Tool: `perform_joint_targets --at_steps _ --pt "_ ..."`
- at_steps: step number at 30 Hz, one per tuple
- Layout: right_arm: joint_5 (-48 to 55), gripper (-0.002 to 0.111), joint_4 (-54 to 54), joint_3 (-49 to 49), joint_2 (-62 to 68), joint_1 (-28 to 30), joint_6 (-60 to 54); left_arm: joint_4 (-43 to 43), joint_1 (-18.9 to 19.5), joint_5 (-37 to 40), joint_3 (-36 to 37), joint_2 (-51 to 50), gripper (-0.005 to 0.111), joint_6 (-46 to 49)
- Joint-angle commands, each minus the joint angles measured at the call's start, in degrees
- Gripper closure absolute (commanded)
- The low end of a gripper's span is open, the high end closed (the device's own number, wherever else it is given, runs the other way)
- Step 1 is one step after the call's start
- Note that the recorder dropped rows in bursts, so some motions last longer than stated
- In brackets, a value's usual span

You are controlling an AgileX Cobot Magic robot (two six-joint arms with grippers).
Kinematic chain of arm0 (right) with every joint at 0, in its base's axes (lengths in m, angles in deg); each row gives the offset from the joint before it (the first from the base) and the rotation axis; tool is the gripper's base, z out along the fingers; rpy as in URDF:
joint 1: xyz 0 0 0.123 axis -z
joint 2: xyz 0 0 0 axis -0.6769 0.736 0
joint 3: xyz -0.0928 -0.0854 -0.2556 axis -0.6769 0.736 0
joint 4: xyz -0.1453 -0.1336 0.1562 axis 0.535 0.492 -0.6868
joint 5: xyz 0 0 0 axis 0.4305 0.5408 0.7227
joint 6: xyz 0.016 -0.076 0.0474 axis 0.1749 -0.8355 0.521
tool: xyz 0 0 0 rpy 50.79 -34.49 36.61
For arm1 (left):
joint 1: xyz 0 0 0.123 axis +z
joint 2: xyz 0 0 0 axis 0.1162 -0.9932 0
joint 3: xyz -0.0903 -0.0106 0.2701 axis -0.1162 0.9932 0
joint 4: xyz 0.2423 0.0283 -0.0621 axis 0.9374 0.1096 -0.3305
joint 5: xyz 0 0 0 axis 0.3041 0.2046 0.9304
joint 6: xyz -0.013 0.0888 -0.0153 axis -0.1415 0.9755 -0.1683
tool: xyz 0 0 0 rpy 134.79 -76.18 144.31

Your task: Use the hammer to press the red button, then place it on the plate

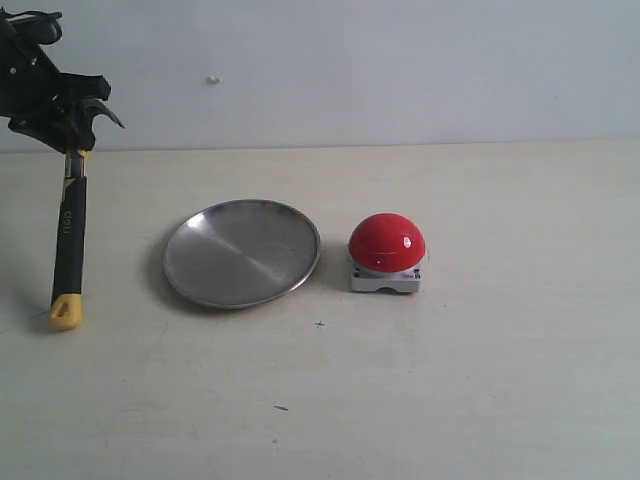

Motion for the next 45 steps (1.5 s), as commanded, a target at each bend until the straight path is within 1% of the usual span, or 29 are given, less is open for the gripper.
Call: perform_joint_targets --at_steps 1,3,10,13,14,20,27,29,30,33,35,39,42,45 --pt "-2.3 0.108 -10.1 0.3 -0.3 0.2 6.2 -2.7 -0.2 -0.7 -0.8 1.6 0.107 0.9" --pt "-4.1 0.108 -11.5 0.3 -0.3 0.2 6.5 -2.5 -0.2 -0.7 -0.8 1.9 0.107 0.9" --pt "-4.6 0.108 -11.6 0.3 -0.3 0.2 6.5 -1.5 -0.1 -0.7 -0.8 4.2 0.107 1.3" --pt "-5.0 0.108 -11.6 0.3 -0.3 0.2 6.7 -2.9 -0.1 -0.7 -0.8 4.8 0.107 2.1" --pt "-5.0 0.108 -11.6 0.3 -0.3 0.2 7.0 -4.5 -0.1 -0.7 -0.8 4.9 0.107 2.5" --pt "-4.3 0.108 -11.9 0.3 -0.3 0.2 7.0 -5.7 -0.1 -0.7 -0.8 5.0 0.107 2.7" --pt "3.0 0.108 -13.2 0.3 -0.3 0.2 5.9 -3.8 -0.1 -0.7 -0.8 7.0 0.107 3.0" --pt "4.3 0.108 -17.8 -1.3 -0.2 0.2 0.6 -5.0 -0.1 -0.7 -0.8 7.4 0.107 2.9" --pt "4.8 0.108 -23.5 -2.5 0.0 0.2 -5.6 -6.0 -0.1 -0.7 -0.8 7.4 0.107 2.9" --pt "4.6 0.108 -33.3 -3.8 1.3 0.2 -16.3 -7.7 -0.2 -0.7 -0.8 7.8 0.107 2.9" --pt "4.9 0.108 -42.1 -4.0 3.9 0.2 -25.1 -6.6 -0.2 -0.7 -0.8 9.1 0.107 2.9" --pt "4.7 0.108 -46.1 -4.0 7.3 0.2 -28.4 -6.1 -0.1 -0.7 -0.8 10.2 0.107 2.9" --pt "4.7 0.108 -46.3 -4.2 10.7 0.2 -29.1 -6.1 -0.1 -0.7 -0.8 10.4 0.107 2.9" --pt "4.9 0.108 -52.3 -5.2 15.6 0.2 -37.4 -6.2 -0.1 -0.7 -0.7 10.5 0.107 3.1"
